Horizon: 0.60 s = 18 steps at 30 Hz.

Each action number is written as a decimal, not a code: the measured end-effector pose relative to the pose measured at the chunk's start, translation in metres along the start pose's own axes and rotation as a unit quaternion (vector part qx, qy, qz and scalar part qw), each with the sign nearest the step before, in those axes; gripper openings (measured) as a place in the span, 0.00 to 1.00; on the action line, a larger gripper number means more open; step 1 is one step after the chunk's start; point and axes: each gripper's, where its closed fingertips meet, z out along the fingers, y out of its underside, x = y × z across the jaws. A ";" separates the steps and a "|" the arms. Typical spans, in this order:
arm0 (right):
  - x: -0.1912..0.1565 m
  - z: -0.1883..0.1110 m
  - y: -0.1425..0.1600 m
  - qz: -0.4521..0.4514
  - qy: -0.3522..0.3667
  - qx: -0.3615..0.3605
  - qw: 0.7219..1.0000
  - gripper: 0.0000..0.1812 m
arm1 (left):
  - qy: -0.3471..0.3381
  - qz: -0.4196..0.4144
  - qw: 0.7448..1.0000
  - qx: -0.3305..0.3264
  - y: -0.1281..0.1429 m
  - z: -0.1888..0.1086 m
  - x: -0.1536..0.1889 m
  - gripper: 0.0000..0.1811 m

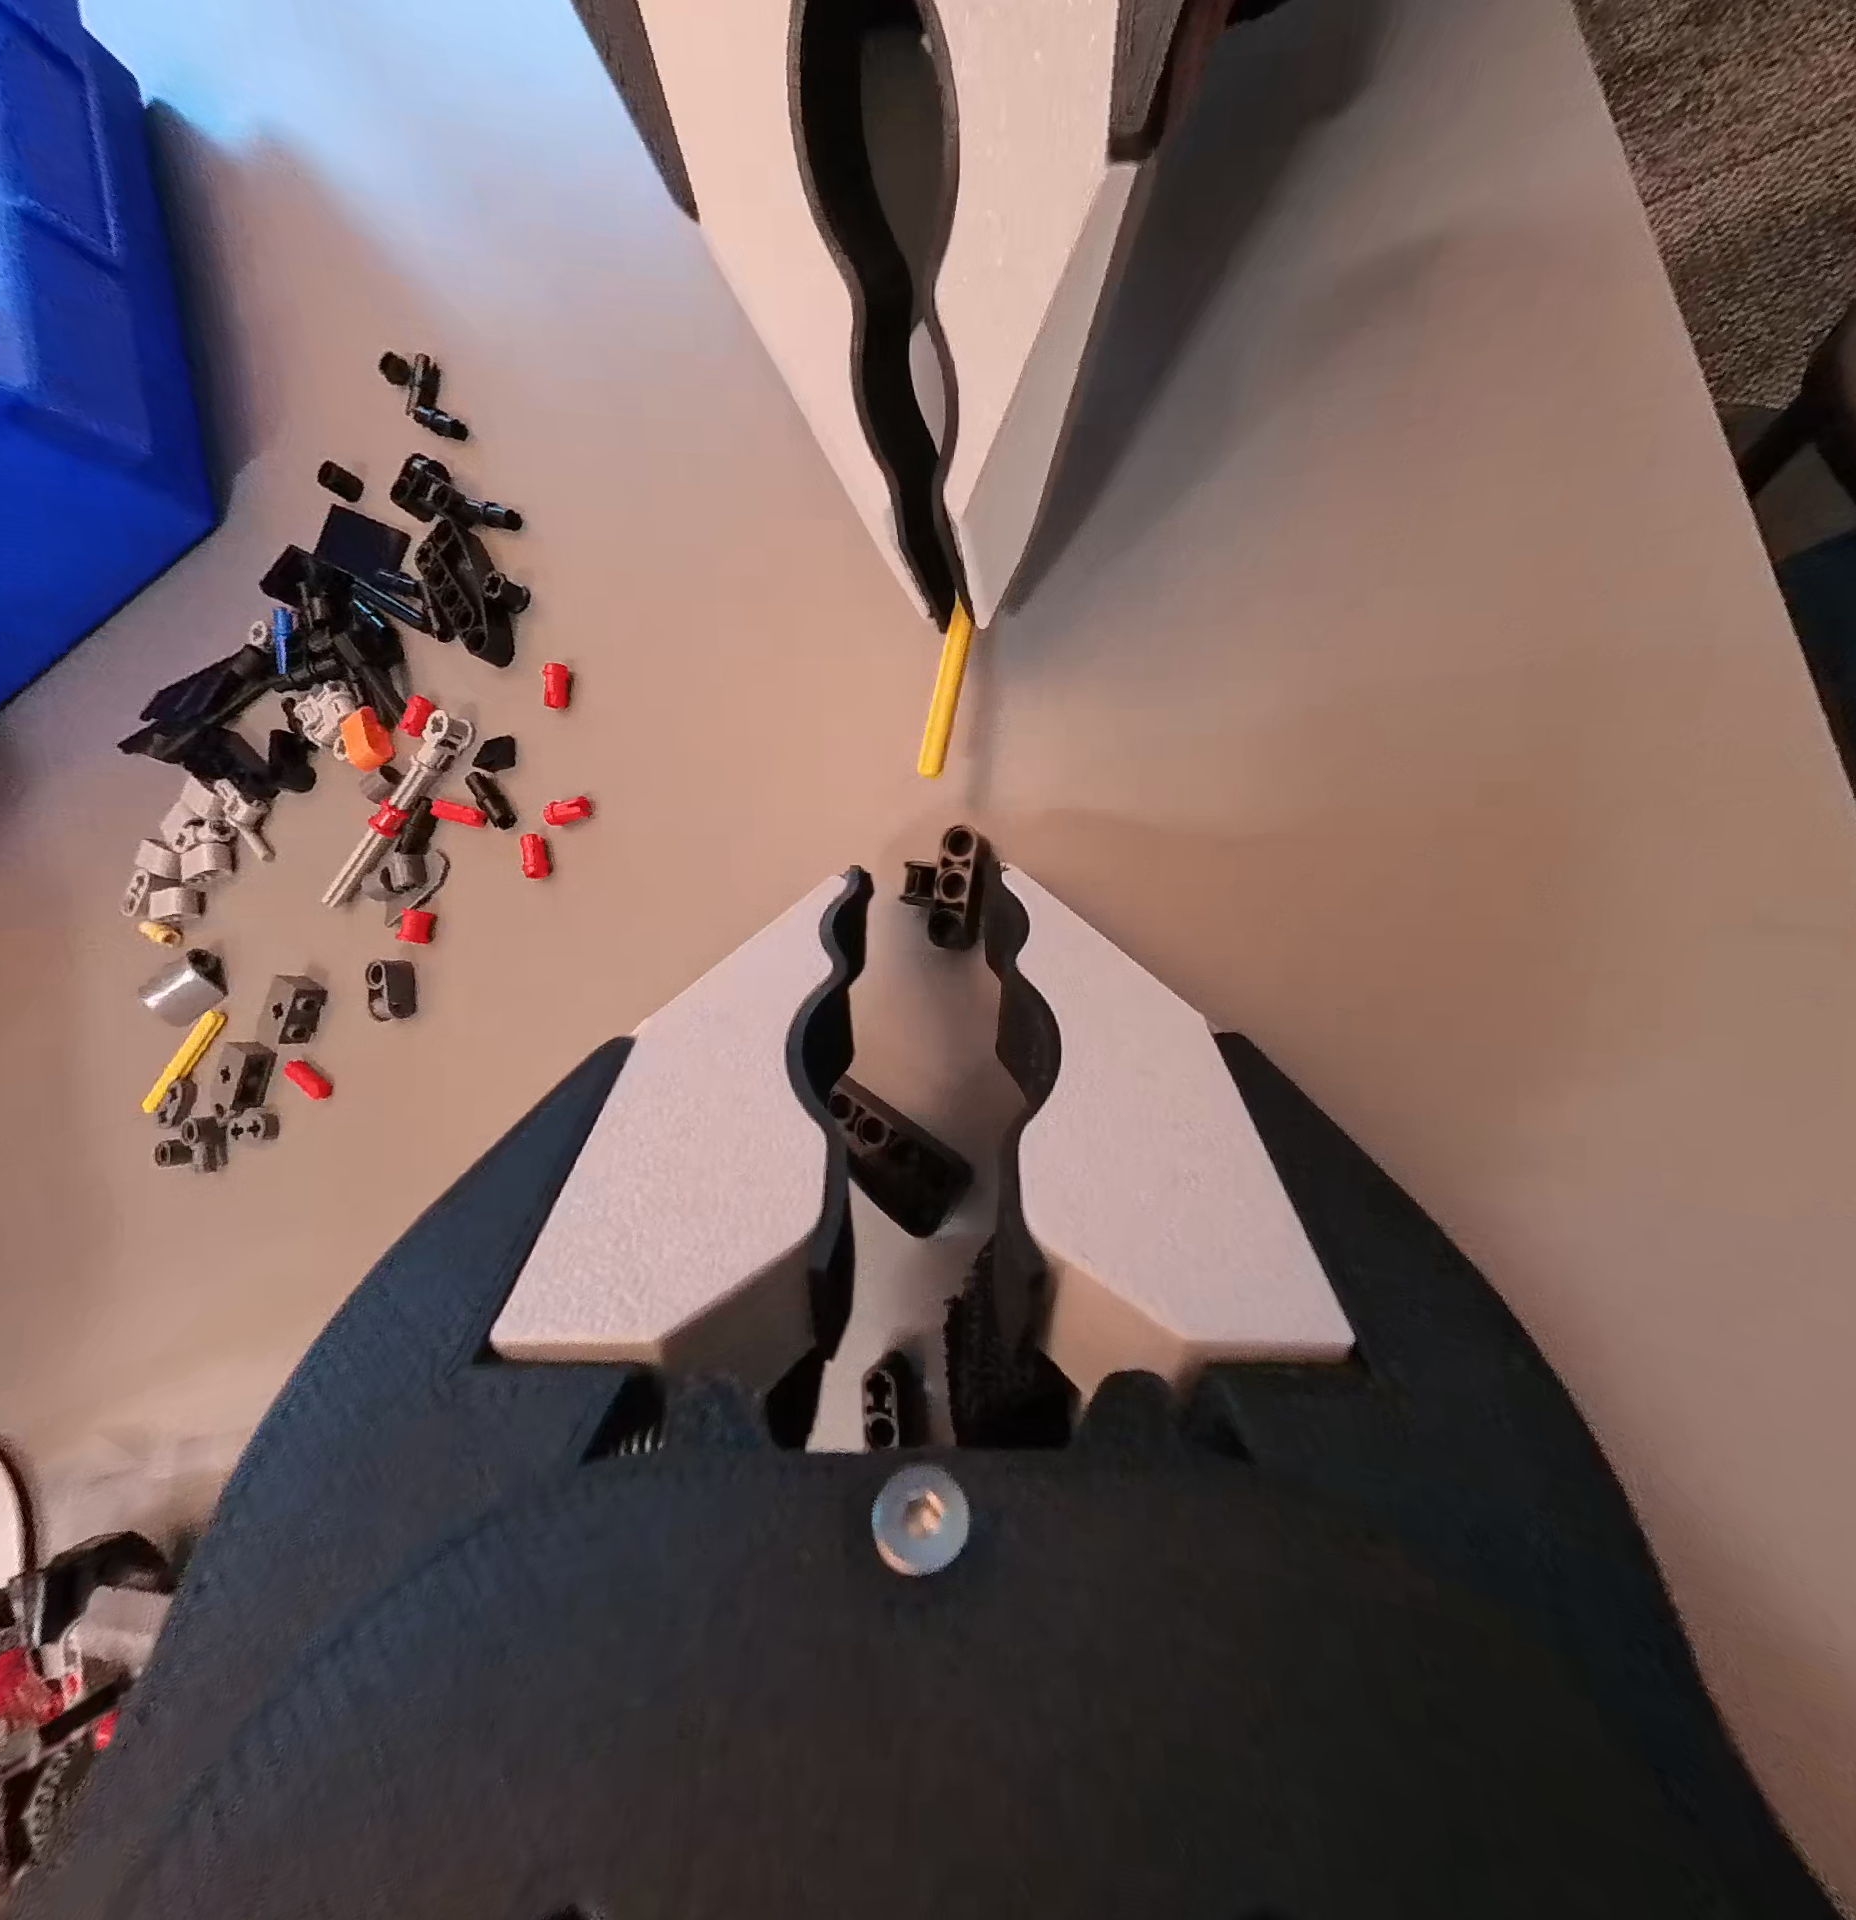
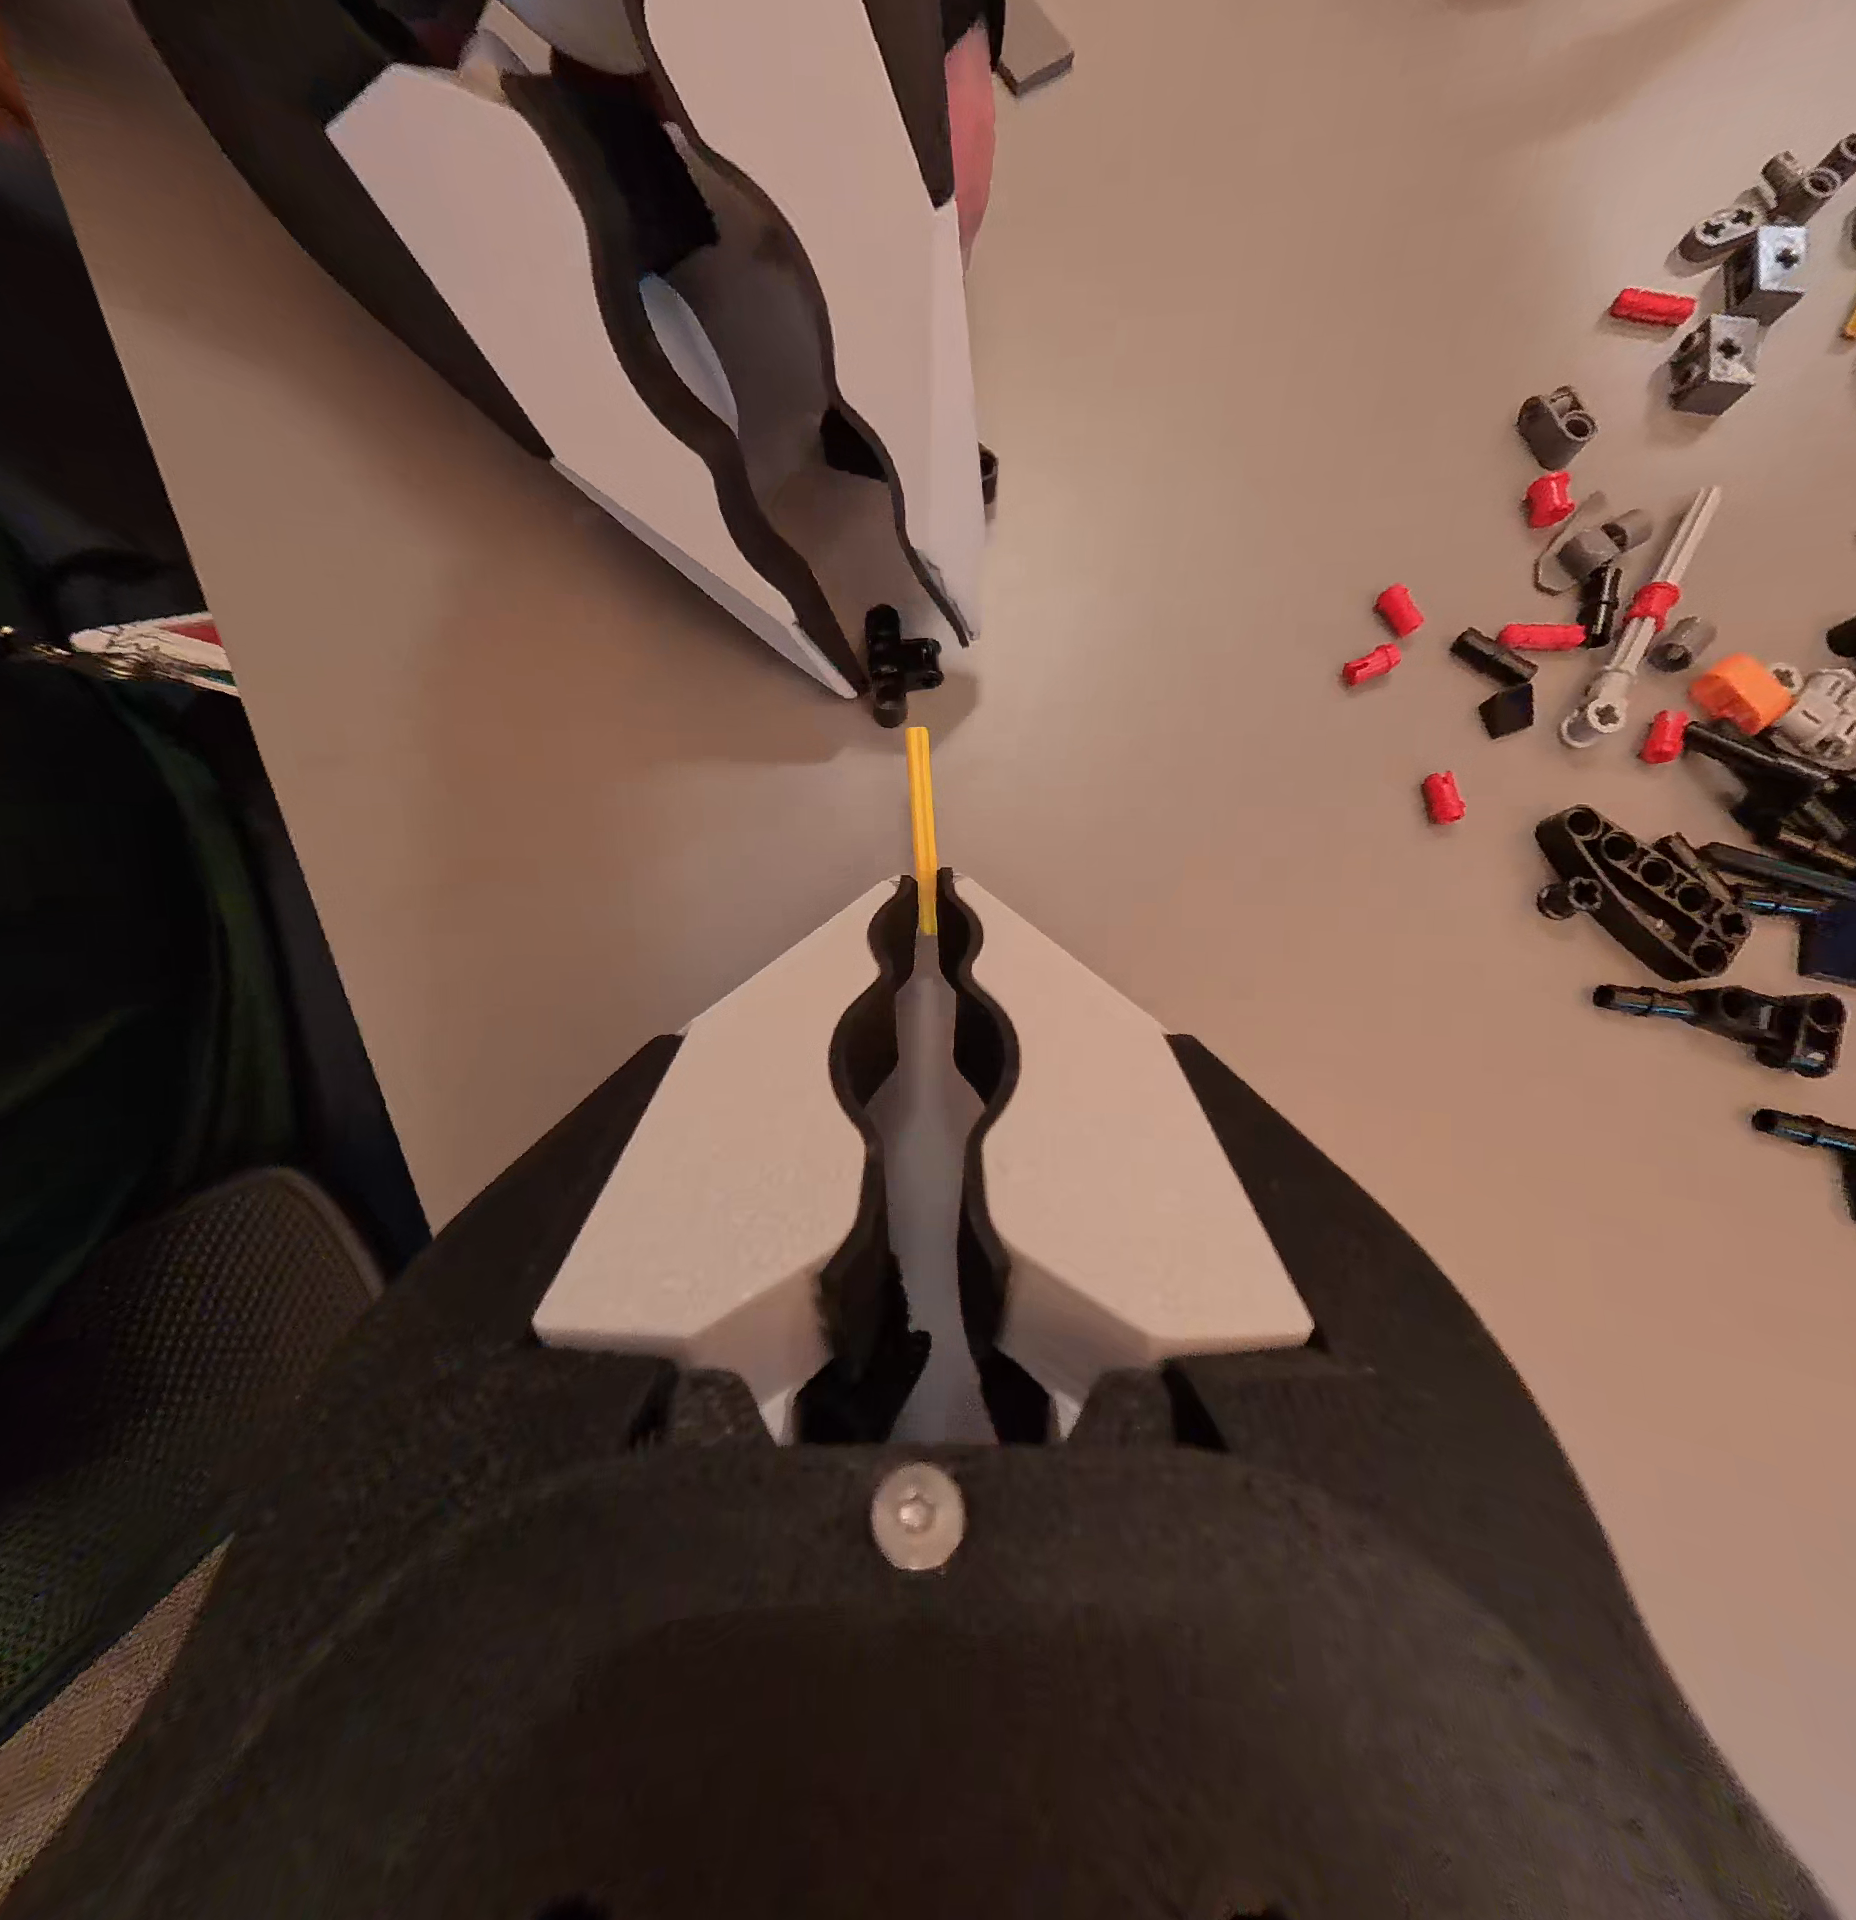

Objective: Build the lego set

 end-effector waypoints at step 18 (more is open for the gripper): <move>0.004 0.015 -0.005 -0.022 0.015 -0.047 0.999 0.01 | 0.026 0.000 0.999 0.023 -0.001 0.002 0.002 0.07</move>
